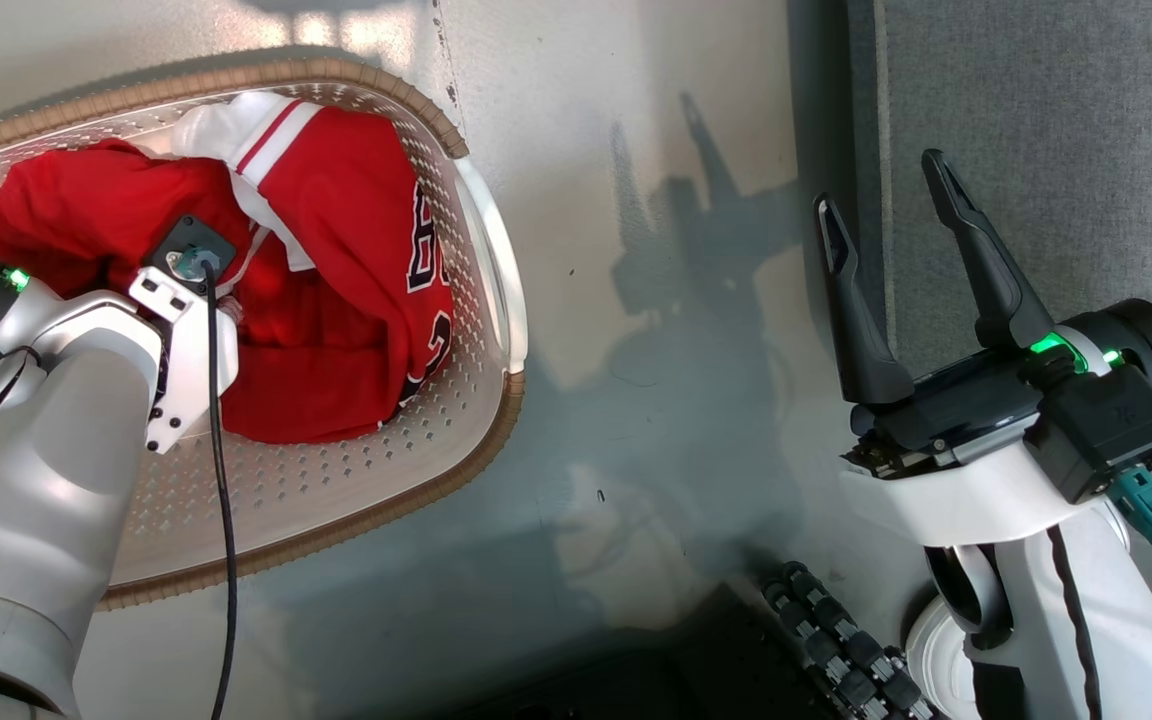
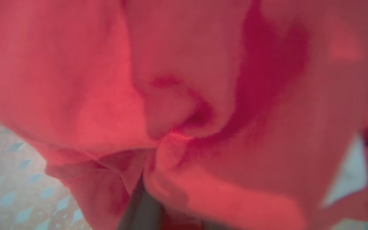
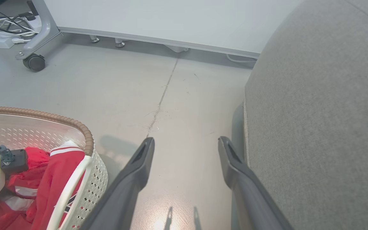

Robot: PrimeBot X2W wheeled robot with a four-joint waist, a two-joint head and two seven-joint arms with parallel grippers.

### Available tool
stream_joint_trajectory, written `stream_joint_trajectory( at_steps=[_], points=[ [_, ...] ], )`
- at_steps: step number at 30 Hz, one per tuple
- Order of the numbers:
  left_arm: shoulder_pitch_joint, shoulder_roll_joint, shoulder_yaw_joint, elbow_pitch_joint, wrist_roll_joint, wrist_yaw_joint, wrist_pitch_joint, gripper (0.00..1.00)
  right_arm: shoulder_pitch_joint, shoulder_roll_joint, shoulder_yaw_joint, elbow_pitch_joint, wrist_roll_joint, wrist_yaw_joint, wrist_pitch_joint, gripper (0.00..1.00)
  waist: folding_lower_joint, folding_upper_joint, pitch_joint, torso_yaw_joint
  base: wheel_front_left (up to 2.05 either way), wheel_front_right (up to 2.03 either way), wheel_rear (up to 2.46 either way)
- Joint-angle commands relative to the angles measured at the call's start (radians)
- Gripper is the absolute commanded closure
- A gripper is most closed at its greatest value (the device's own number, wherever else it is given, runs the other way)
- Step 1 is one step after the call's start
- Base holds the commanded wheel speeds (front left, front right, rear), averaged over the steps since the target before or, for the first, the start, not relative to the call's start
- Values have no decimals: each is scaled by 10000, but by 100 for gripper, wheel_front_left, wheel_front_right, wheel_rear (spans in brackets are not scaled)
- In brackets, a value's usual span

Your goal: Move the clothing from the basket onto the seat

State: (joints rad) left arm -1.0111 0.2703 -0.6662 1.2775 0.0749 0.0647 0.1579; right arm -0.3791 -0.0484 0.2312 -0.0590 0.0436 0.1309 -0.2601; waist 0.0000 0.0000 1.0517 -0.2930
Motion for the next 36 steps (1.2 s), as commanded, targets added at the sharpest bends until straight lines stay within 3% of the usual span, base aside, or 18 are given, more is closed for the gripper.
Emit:
stream_joint_trajectory(
  at_steps=[1,7,15,26,36],
  points=[
    [53,278,-10,226,-60,59,99,100,-19,-12,-54,-14,-7,-2,-39,0,0,0,-7,9,0,0,0],
    [-43,155,-99,198,-130,179,-63,100,-233,-11,-91,24,-139,-2,-39,0,0,0,-80,92,0,0,0],
    [291,-431,-80,126,-444,279,-408,100,-64,-24,-377,173,-395,-2,-39,0,0,0,-899,503,0,0,0],
    [1112,-1020,83,126,-998,324,-1432,100,155,-118,-468,321,-617,-2,-39,0,0,0,-2740,884,0,0,0],
    [2322,-1493,82,128,-1467,326,-2598,100,876,-405,-717,751,-442,-2,-39,0,0,0,-5277,1422,0,0,0]
  ],
)
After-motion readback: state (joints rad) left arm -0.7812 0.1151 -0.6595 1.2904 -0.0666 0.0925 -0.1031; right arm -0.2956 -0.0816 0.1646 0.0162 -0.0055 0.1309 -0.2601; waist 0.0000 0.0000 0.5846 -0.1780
